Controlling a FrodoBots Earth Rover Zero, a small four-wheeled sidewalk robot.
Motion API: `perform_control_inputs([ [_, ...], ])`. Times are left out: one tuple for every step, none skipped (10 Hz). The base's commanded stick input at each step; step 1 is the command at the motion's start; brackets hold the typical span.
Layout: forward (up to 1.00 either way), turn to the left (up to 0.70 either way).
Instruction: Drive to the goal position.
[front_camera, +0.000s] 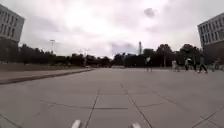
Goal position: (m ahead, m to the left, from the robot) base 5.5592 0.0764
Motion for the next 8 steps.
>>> perform_control_inputs([
  [1.00,-0.03],
  [1.00,-0.08],
  [1.00,-0.01],
  [1.00,0.00],
  [1.00,-0.13],
  [1.00,-0.16],
  [1.00,0.00],
  [1.00,0.00],
])
